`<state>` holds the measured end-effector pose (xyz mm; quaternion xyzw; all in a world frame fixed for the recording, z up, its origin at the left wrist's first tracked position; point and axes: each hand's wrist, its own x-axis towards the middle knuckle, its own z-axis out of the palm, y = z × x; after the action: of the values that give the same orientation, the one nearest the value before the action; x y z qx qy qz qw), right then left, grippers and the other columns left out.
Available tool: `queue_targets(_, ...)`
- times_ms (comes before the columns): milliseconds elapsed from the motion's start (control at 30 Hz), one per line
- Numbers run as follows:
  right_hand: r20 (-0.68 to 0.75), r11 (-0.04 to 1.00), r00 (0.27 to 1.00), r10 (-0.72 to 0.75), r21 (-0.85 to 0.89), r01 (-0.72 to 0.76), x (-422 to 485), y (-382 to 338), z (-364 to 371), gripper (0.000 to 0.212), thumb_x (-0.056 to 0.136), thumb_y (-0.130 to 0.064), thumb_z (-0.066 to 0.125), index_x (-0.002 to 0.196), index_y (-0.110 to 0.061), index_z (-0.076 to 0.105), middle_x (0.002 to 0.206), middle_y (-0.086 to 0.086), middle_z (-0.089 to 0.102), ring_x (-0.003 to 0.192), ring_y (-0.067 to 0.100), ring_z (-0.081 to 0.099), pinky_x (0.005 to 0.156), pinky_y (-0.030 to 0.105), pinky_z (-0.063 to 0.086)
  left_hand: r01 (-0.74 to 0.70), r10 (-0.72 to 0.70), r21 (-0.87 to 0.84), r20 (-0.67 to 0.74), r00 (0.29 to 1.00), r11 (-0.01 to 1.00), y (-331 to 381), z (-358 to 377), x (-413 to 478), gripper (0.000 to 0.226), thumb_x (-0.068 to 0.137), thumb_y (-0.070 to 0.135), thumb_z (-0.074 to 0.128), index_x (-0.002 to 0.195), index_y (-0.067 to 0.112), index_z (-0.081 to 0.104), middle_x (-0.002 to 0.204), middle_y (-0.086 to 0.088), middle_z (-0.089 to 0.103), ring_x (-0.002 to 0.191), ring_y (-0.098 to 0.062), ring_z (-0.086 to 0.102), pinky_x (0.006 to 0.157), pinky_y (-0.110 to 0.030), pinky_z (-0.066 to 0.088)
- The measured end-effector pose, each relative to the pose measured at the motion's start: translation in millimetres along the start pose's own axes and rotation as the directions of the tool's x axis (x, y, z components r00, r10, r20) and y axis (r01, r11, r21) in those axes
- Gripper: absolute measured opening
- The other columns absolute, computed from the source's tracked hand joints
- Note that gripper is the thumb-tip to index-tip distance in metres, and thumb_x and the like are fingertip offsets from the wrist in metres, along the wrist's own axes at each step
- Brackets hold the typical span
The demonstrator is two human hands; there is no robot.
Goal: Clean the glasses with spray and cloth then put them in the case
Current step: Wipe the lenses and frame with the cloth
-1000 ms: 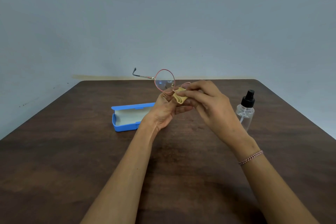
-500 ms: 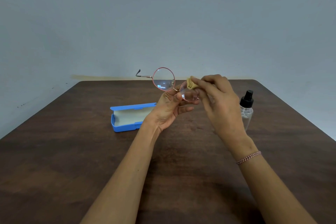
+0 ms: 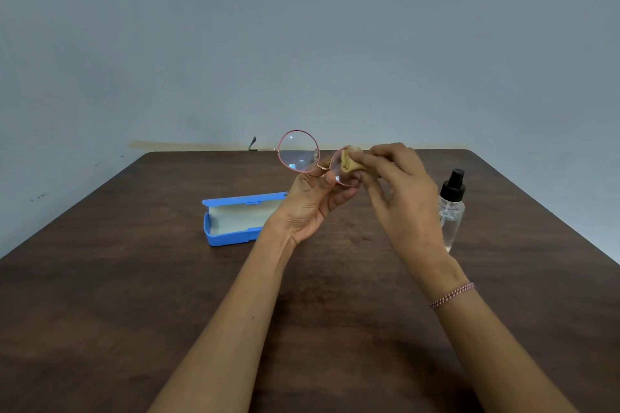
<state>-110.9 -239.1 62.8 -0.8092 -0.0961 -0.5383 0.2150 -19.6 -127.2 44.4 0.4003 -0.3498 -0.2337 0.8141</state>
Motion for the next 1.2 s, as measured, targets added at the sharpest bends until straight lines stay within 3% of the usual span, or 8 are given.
queue_targets(233, 0.065, 0.995, 0.993, -0.095, 0.046, 0.092, -4, -8, 4, 0.025, 0.082, -0.002, 0.064, 0.107, -0.006, 0.068, 0.103, -0.004, 0.053, 0.096, 0.014, 0.051, 0.087, 0.013, 0.039, -0.034, 0.034, -0.035, -0.003, 0.999, 0.999, 6, -2, -3, 0.056, 0.044, 0.045, 0.089, 0.095, 0.028, 0.075, 0.085, 0.005, 0.073, 0.079, -0.006, 0.069, 0.065, -0.018, 0.055)
queue_targets(367, -0.032, 1.0, 0.999, 0.006, 0.017, -0.005, -1, -4, 0, 0.026, 0.083, 0.0, 0.064, 0.108, -0.006, 0.068, 0.097, 0.006, 0.058, 0.09, 0.013, 0.053, 0.083, 0.009, 0.039, -0.021, 0.021, 0.006, 0.019, 1.0, 1.0, 4, 2, -3, 0.057, 0.046, 0.044, 0.088, 0.099, 0.029, 0.074, 0.088, 0.005, 0.073, 0.08, -0.007, 0.069, 0.07, -0.022, 0.056)
queue_targets(567, -0.112, 0.906, 0.934, 0.34, 0.305, -0.293, 5, -3, -4, 0.019, 0.084, -0.008, 0.068, 0.103, -0.014, 0.068, 0.092, -0.007, 0.056, 0.081, 0.0, 0.059, 0.071, 0.009, 0.047, 0.001, -0.001, 0.006, 0.049, 0.999, 1.0, 8, 2, -3, 0.058, 0.053, 0.043, 0.085, 0.108, 0.031, 0.07, 0.095, -0.003, 0.073, 0.089, -0.012, 0.068, 0.073, -0.028, 0.057)
queue_targets(700, -0.008, 0.689, 0.785, 0.62, 0.485, -0.539, 4, 2, 0, 0.016, 0.084, -0.017, 0.069, 0.098, -0.023, 0.064, 0.095, 0.001, 0.067, 0.083, 0.004, 0.063, 0.073, 0.017, 0.051, -0.01, 0.01, 0.001, 0.052, 0.999, 1.0, 11, 0, -4, 0.059, 0.056, 0.043, 0.084, 0.111, 0.035, 0.066, 0.103, -0.007, 0.072, 0.094, -0.014, 0.068, 0.072, -0.029, 0.057)
queue_targets(833, 0.169, 0.426, 0.633, 0.755, 0.608, -0.67, 2, 7, 3, 0.024, 0.087, -0.012, 0.065, 0.109, -0.005, 0.063, 0.092, 0.008, 0.07, 0.084, 0.014, 0.067, 0.076, 0.023, 0.055, -0.015, 0.014, 0.026, 0.047, 0.999, 1.0, 15, -3, -6, 0.062, 0.058, 0.045, 0.081, 0.116, 0.035, 0.059, 0.107, -0.007, 0.071, 0.092, -0.011, 0.067, 0.063, -0.022, 0.056)
queue_targets(933, 0.352, 0.226, 0.532, 0.771, 0.629, -0.744, -1, 10, 4, 0.023, 0.089, -0.006, 0.06, 0.111, 0.0, 0.06, 0.09, 0.006, 0.068, 0.081, 0.012, 0.065, 0.071, 0.02, 0.055, -0.006, 0.003, 0.042, 0.058, 0.998, 0.999, 15, -5, -8, 0.065, 0.056, 0.048, 0.082, 0.115, 0.035, 0.06, 0.105, -0.005, 0.071, 0.074, -0.004, 0.064, 0.051, -0.015, 0.051)
queue_targets(1067, 0.623, -0.139, 0.416, 0.663, 0.648, -0.749, -1, 7, 7, 0.013, 0.09, -0.002, 0.055, 0.1, 0.0, 0.062, 0.08, 0.006, 0.07, 0.071, 0.01, 0.065, 0.06, 0.017, 0.053, 0.023, -0.027, 0.048, 0.075, 0.997, 0.999, 13, -6, -9, 0.061, 0.049, 0.05, 0.086, 0.106, 0.038, 0.069, 0.097, 0.0, 0.072, 0.062, -0.003, 0.06, 0.043, -0.013, 0.045)
queue_targets(1200, 0.688, -0.291, 0.388, 0.613, 0.653, -0.699, 1, 6, 3, 0.012, 0.09, -0.003, 0.055, 0.096, 0.002, 0.064, 0.081, 0.008, 0.069, 0.066, 0.009, 0.064, 0.057, 0.015, 0.053, 0.041, -0.044, 0.032, 0.089, 0.995, 0.999, 12, -8, -9, 0.061, 0.048, 0.047, 0.088, 0.105, 0.037, 0.07, 0.097, 0.001, 0.07, 0.059, -0.005, 0.057, 0.039, -0.013, 0.043)
